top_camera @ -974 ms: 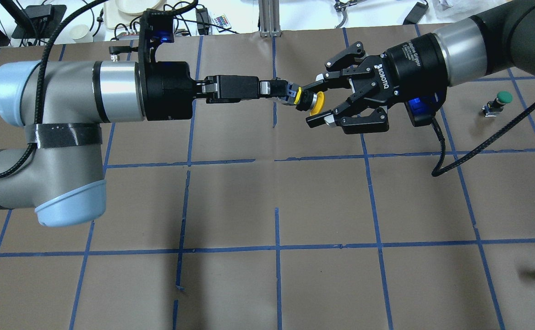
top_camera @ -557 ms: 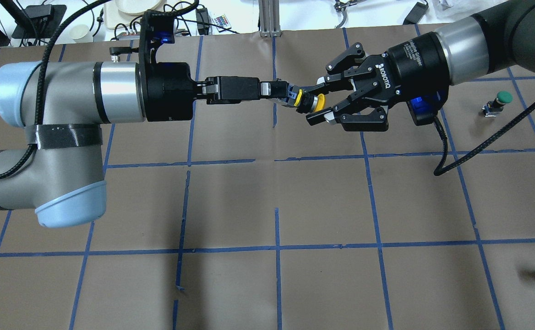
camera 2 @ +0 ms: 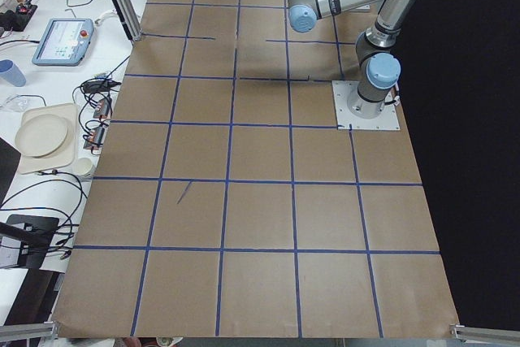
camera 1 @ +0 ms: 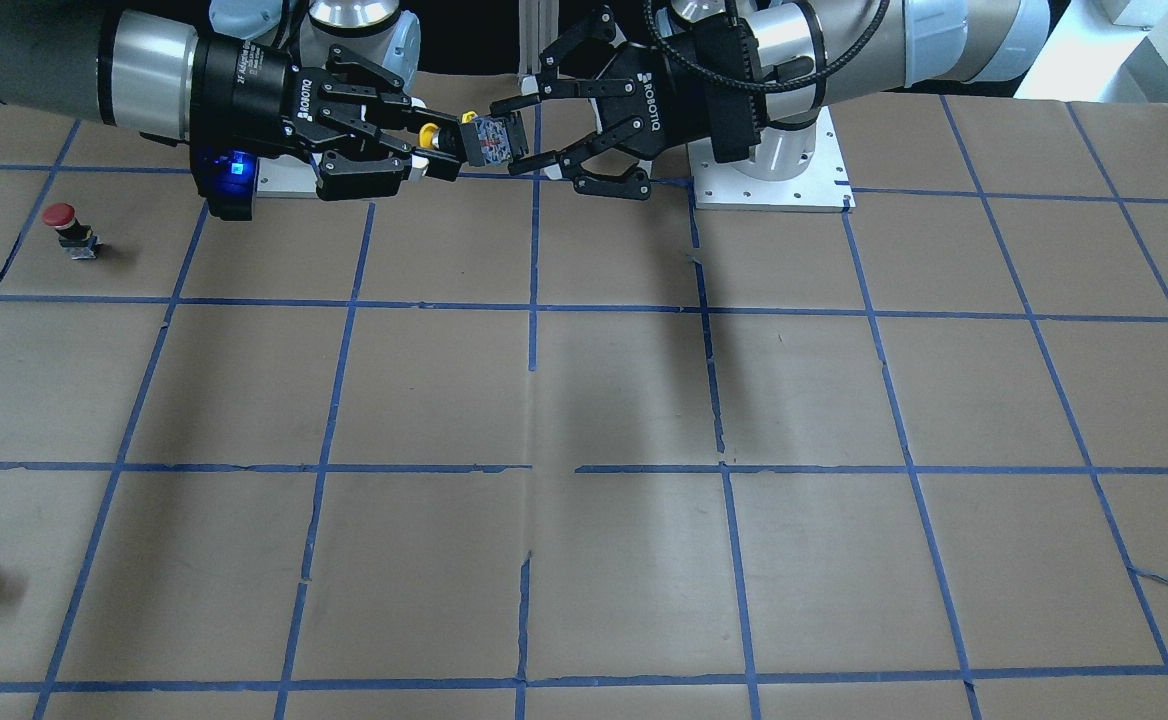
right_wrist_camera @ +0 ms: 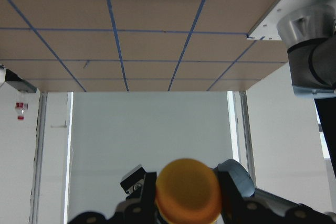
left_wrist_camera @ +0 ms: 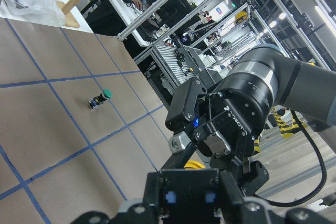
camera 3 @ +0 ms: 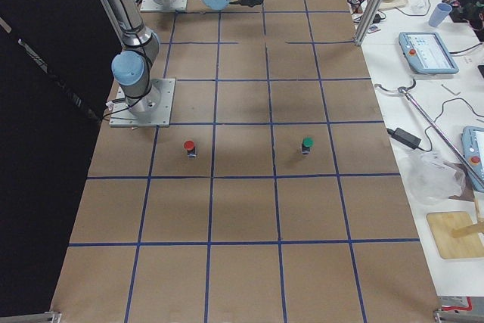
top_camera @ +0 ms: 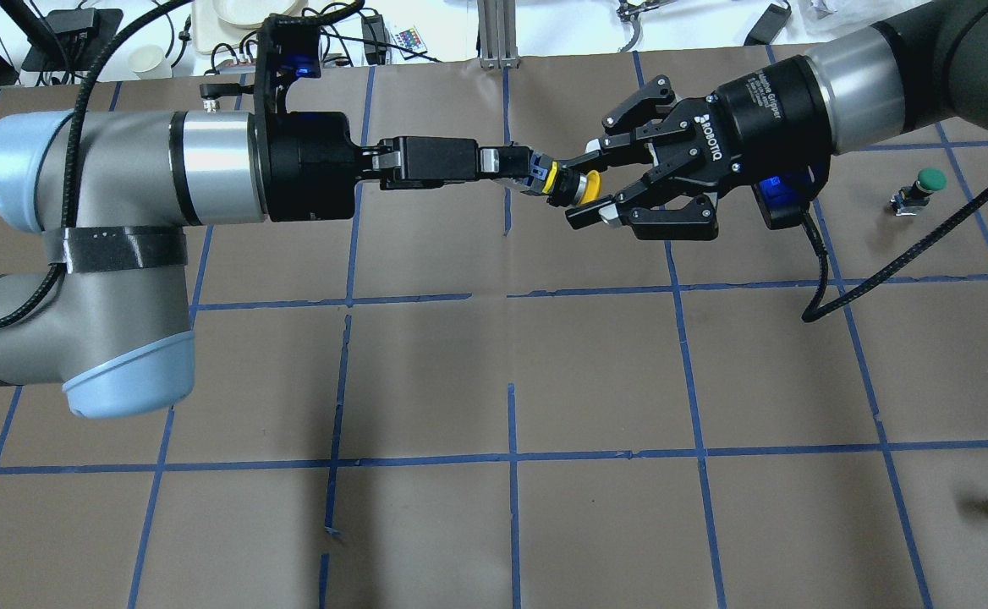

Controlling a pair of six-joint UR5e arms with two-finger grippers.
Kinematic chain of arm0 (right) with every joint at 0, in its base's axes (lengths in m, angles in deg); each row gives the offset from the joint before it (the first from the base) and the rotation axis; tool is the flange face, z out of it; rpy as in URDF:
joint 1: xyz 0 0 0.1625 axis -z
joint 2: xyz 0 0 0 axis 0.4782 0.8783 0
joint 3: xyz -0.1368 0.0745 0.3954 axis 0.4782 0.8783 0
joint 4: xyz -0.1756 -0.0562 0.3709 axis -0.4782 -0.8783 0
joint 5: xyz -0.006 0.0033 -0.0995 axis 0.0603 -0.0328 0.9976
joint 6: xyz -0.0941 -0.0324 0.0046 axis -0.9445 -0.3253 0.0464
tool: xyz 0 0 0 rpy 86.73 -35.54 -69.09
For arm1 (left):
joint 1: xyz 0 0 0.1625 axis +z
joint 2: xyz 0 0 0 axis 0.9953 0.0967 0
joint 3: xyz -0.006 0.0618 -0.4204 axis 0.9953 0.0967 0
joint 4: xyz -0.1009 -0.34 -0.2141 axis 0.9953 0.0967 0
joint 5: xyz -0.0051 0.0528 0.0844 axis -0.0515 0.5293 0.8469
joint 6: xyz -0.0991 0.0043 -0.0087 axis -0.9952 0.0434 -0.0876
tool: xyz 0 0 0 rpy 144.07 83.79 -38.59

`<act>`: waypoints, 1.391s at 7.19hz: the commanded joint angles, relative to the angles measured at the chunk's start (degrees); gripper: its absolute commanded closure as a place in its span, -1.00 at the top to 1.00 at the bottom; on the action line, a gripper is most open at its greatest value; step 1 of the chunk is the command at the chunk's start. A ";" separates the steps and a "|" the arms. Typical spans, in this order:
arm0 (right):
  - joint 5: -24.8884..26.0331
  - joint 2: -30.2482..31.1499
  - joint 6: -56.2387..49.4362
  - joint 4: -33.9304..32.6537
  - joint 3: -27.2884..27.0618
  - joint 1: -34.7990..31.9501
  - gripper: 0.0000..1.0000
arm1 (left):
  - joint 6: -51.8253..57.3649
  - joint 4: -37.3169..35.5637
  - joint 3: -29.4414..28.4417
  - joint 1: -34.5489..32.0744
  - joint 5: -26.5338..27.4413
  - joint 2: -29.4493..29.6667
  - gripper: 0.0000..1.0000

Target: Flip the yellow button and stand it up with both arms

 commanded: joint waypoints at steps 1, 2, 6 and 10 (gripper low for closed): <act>-0.03 -0.04 0.03 0.00 0.10 -0.04 -0.96 | -2.64 0.01 -0.14 0.02 -0.01 0.00 0.99; 0.05 -0.04 0.03 -0.09 0.19 0.05 -0.97 | -2.92 0.01 -0.41 0.37 -0.01 -0.09 0.99; 20.65 -0.48 -14.32 -4.56 2.99 6.09 -0.97 | -3.01 2.20 -1.55 8.01 1.13 0.09 1.00; 49.93 -0.65 -59.80 -14.47 4.15 10.41 -0.98 | -3.28 19.53 -7.14 7.32 19.98 0.35 0.99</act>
